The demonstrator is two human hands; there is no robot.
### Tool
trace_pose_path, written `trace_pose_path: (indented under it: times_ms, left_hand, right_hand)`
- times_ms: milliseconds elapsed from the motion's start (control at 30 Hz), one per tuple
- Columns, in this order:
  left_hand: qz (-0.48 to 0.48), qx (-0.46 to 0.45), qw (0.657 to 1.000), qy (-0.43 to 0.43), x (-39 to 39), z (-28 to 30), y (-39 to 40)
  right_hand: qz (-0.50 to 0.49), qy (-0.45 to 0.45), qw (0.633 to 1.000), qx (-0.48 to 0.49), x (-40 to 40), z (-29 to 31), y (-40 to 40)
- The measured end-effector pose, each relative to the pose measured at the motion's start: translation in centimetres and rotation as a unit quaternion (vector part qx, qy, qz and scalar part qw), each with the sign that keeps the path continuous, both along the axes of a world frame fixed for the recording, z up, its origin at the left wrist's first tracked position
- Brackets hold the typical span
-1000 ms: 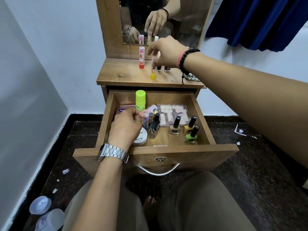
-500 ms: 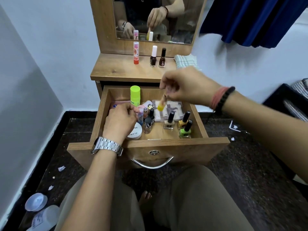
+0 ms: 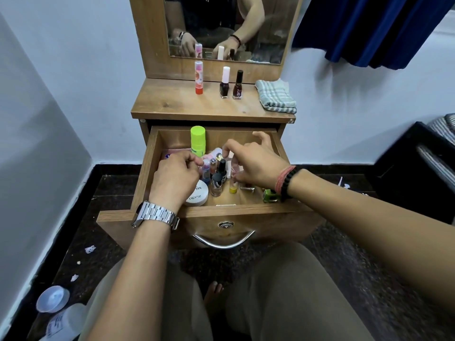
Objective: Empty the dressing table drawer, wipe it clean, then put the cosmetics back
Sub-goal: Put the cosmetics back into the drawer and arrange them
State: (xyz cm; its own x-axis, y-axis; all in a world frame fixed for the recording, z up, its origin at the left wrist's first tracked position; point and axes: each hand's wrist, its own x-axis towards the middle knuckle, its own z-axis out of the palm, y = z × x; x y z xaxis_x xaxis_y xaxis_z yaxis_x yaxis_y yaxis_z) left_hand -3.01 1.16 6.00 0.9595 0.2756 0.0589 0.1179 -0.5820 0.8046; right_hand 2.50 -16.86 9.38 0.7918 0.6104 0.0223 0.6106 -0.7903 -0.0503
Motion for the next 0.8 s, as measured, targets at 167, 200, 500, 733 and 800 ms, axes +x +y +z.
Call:
trace_pose_path:
  times_ms: [167, 200, 500, 733, 800]
  left_hand:
    - [0.005, -0.011, 1.000, -0.004, 0.2, -0.3, 0.1]
    - [0.007, -0.011, 1.000, -0.004, 0.2, -0.3, 0.0]
    - [0.007, -0.009, 1.000, -0.007, 0.0, -0.2, 0.0]
    - [0.007, -0.008, 1.000, -0.010, 0.1, -0.3, 0.0]
    - [0.008, -0.004, 1.000, -0.011, 0.1, -0.3, 0.0]
  right_hand:
    - [-0.010, 0.007, 1.000, 0.004, -0.1, -0.1, -0.1]
    - [-0.010, 0.008, 1.000, -0.001, -0.2, 0.0, -0.1]
    - [0.002, 0.022, 0.999, -0.027, -0.2, 1.0, -0.2]
    - [-0.055, -0.103, 0.983, 0.145, 7.6, 8.1, 0.2]
    - [-0.089, -0.111, 0.978, 0.154, 10.7, 9.5, 0.9]
